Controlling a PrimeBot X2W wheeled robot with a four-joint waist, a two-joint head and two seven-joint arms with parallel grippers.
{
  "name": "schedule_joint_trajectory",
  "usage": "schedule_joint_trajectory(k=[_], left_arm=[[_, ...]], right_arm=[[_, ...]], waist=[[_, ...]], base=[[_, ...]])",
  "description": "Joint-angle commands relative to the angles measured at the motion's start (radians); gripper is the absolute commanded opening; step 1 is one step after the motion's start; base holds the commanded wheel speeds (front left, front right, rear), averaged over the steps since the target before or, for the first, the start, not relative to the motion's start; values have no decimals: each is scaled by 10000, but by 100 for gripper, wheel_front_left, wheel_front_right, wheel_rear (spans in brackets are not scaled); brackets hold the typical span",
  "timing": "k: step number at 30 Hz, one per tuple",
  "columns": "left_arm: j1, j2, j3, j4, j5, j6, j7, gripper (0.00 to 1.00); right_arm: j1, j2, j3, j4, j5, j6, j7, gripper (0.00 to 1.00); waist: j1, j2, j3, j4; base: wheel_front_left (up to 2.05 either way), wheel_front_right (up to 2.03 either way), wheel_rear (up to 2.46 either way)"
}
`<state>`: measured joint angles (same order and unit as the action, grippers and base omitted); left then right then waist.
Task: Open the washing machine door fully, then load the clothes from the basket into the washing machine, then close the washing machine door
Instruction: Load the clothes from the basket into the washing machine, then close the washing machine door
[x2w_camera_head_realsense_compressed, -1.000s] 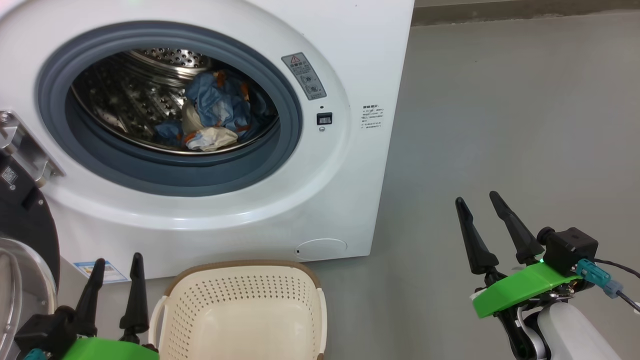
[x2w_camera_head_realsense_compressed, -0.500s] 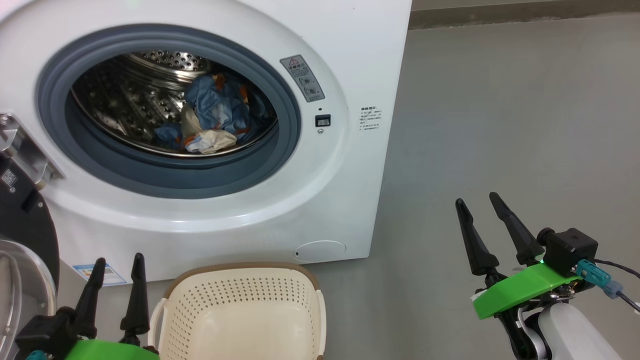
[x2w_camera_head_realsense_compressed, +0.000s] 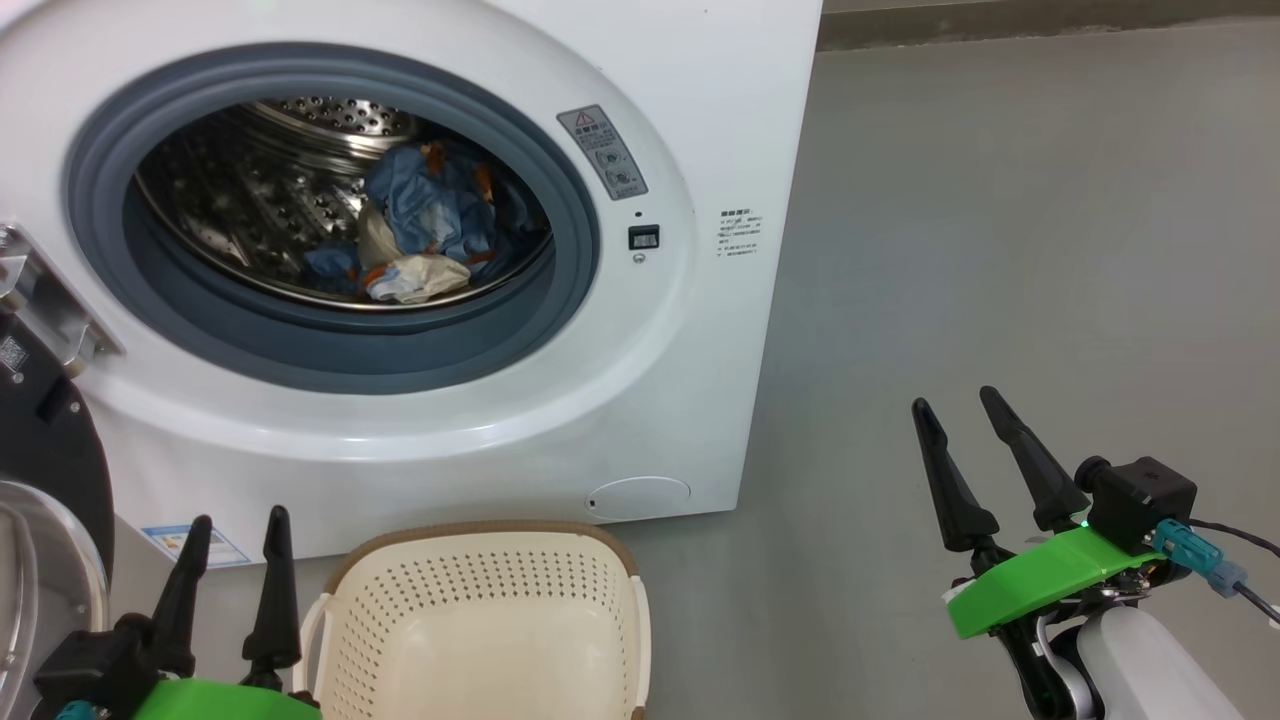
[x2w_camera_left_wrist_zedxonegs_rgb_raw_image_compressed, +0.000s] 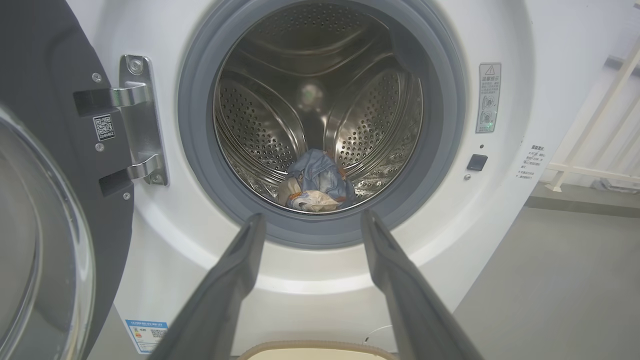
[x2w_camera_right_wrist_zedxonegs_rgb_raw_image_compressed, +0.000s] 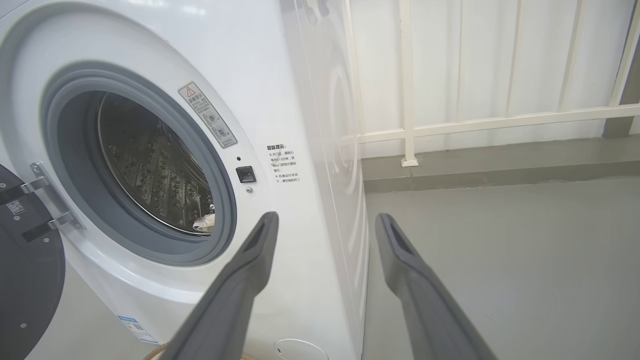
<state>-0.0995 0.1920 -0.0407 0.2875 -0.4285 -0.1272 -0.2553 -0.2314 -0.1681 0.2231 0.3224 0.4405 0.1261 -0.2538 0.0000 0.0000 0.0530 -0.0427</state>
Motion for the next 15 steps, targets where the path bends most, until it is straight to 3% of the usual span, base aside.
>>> schedule_joint_trajectory(k=[1,15], left_arm=[[-294,161,391,-315,94,-30,-64,100],[-330,74,446,-227,-2,-33,-65,100]], right_arm=[[-94,-82,185,-189,69,46,-80,100],[-134,-86,208,-99,103,46,-80,100]], waist=[[0,0,6,-6],[0,0,-36,-2]], base=[[0,0,0],[-12,12,0]])
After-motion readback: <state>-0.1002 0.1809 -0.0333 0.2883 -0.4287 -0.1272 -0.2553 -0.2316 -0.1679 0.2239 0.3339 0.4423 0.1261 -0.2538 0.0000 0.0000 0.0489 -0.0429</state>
